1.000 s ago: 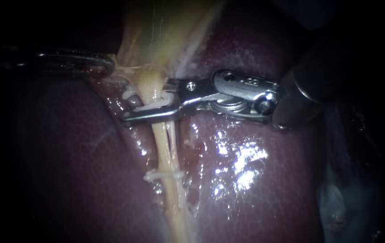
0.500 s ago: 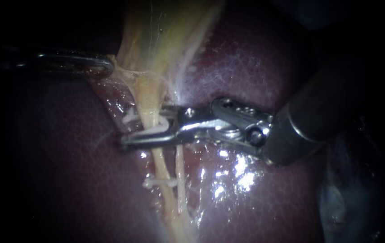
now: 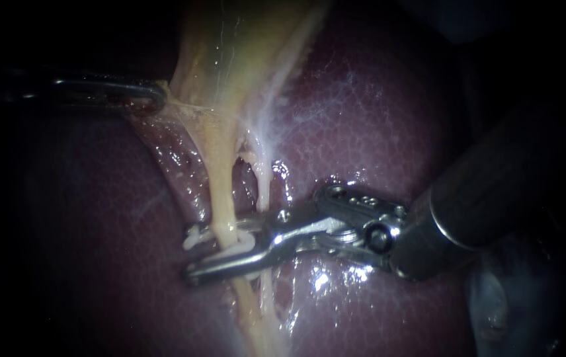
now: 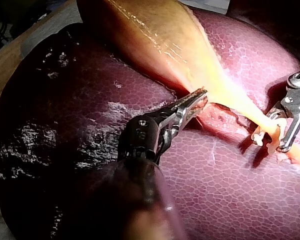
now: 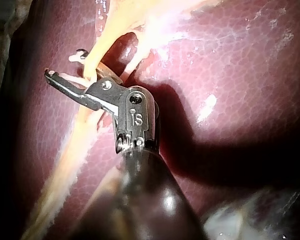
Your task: Clipping second clip left tube
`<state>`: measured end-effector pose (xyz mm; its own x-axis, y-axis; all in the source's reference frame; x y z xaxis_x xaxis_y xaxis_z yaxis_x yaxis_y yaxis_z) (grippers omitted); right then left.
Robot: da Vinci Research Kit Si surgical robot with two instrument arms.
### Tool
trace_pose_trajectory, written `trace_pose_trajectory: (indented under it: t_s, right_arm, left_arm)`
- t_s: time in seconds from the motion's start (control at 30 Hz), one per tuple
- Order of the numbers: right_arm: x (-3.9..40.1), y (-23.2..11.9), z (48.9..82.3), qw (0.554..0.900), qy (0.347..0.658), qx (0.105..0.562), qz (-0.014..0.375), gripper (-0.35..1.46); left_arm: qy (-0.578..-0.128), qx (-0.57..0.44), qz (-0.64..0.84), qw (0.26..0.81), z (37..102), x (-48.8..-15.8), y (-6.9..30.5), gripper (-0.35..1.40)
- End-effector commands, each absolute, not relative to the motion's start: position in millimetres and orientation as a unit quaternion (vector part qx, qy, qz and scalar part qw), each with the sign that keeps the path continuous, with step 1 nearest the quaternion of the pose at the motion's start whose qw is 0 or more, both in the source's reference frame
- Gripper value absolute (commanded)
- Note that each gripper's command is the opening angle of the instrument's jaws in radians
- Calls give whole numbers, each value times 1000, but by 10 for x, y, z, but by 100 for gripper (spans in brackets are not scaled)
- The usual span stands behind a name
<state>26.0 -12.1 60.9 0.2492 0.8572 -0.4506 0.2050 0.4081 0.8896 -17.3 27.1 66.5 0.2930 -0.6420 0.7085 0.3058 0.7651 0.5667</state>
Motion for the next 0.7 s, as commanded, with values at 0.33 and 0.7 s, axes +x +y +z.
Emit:
trace_pose_trajectory:
  t_s: [0.33,0.7]
  right_arm:
    - [257,-121,612,607,551,499,281,35]
    - [255,-126,617,601,538,514,292,32]
  left_arm:
    - [-513,164,-301,787,665,-173,271,-35]
    - [-513,164,-301,787,665,-172,271,-35]
